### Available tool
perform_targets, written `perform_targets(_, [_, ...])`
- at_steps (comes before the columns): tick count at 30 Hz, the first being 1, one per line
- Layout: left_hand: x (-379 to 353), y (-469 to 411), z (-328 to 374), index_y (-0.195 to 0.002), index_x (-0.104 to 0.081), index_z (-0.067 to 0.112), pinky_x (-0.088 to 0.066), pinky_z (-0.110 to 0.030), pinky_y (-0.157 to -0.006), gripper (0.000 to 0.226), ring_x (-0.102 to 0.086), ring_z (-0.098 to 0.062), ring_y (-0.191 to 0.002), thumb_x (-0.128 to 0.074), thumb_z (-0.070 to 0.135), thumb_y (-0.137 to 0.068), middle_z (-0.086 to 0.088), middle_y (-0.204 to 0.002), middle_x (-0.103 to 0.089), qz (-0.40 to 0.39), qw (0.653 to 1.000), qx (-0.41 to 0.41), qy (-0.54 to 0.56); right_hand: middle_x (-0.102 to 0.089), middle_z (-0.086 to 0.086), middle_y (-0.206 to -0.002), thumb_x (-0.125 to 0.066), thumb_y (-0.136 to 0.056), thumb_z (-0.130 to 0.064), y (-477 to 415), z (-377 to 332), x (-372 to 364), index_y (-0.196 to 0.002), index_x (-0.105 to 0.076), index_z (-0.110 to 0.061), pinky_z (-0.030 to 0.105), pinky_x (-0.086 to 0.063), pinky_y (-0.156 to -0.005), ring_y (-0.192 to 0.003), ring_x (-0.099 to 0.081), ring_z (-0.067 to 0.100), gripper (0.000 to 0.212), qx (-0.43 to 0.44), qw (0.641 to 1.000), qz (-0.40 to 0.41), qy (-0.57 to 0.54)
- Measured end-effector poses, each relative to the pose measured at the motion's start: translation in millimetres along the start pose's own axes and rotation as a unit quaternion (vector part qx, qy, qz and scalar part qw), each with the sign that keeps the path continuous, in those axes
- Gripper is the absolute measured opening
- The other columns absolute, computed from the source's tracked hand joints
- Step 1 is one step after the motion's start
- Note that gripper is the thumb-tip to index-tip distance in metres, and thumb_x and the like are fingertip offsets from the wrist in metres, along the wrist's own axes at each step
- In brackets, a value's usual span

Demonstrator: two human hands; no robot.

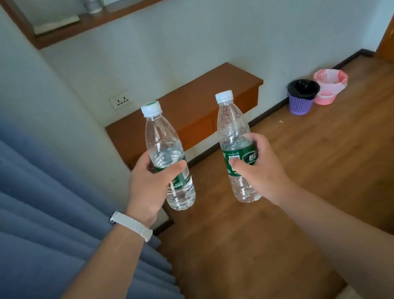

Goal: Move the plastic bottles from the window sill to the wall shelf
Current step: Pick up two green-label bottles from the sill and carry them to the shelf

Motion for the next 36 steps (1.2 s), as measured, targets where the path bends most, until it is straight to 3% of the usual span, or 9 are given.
perform_targets(4, [11, -38, -11, -0.120, -0.065, 0.029, -0.057, -0.043, -0.090, 0.048, -0.070, -0.015, -0.098, -0.084, 0.027, -0.076, 0.010, -0.106, -0.073, 0.007, 1.000, 0.017, 0.007, -0.057, -0.011, -0.113, -0.074, -0.084, -0.020, -33, 8, -22, -0.132, -0.038, -0.030, 0.020, -0.050, -0.071, -0.096, -0.062, 0.006, 0.061, -0.014, 1.000, -0.004, 0.010])
perform_targets(9, [27, -99, -20, -0.120, -0.065, 0.028, -0.057, -0.035, -0.082, 0.045, -0.070, -0.015, -0.098, -0.082, 0.027, -0.079, 0.009, -0.106, -0.073, 0.007, 1.000, 0.018, 0.021, -0.057, -0.010, -0.115, -0.072, -0.086, -0.023, -86, 8, -53, -0.134, -0.037, -0.027, 0.017, -0.051, -0.067, -0.096, -0.061, 0.004, 0.059, -0.003, 0.999, -0.012, 0.033])
perform_targets(17, [60, -215, -17, -0.118, -0.065, 0.033, -0.058, -0.041, -0.087, 0.045, -0.069, -0.014, -0.100, -0.083, 0.029, -0.077, 0.012, -0.106, -0.073, -0.007, 0.999, -0.001, 0.035, -0.056, -0.016, -0.111, -0.072, -0.085, -0.024, -191, -28, -114, -0.134, -0.038, -0.027, 0.017, -0.054, -0.069, -0.093, -0.062, -0.002, 0.060, 0.026, 0.998, -0.002, 0.058])
perform_targets(25, [71, -303, -11, -0.115, -0.064, 0.034, -0.058, -0.032, -0.078, 0.043, -0.068, -0.009, -0.095, -0.083, 0.032, -0.076, 0.013, -0.103, -0.072, -0.022, 0.999, -0.027, 0.014, -0.062, -0.012, -0.110, -0.073, -0.084, -0.028, -269, -40, -139, -0.135, -0.044, -0.026, 0.031, -0.058, -0.083, -0.094, -0.064, 0.004, 0.059, 0.038, 0.997, 0.020, 0.066])
perform_targets(29, [66, -335, -14, -0.115, -0.065, 0.034, -0.058, -0.034, -0.080, 0.044, -0.068, -0.009, -0.096, -0.083, 0.033, -0.075, 0.013, -0.102, -0.072, -0.024, 0.999, -0.023, 0.007, -0.064, -0.010, -0.109, -0.074, -0.082, -0.028, -306, -35, -138, -0.132, -0.046, -0.026, 0.036, -0.059, -0.084, -0.095, -0.066, 0.007, 0.057, 0.034, 0.997, 0.021, 0.066])
perform_targets(36, [33, -393, -13, -0.120, -0.062, 0.032, -0.055, -0.024, -0.074, 0.048, -0.066, -0.008, -0.096, -0.083, 0.034, -0.077, 0.015, -0.106, -0.070, -0.011, 0.999, -0.014, -0.038, -0.061, -0.011, -0.107, -0.072, -0.085, -0.025, -384, -26, -128, -0.127, -0.045, -0.029, 0.026, -0.057, -0.076, -0.093, -0.064, 0.008, 0.049, 0.042, 0.998, 0.007, 0.056])
Point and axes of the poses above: each hand's wrist, its own y-axis away from the middle knuckle, its own x-axis out of the back of the hand, z = x × y, the point moved 6 cm from there along -y, towards the middle knuckle
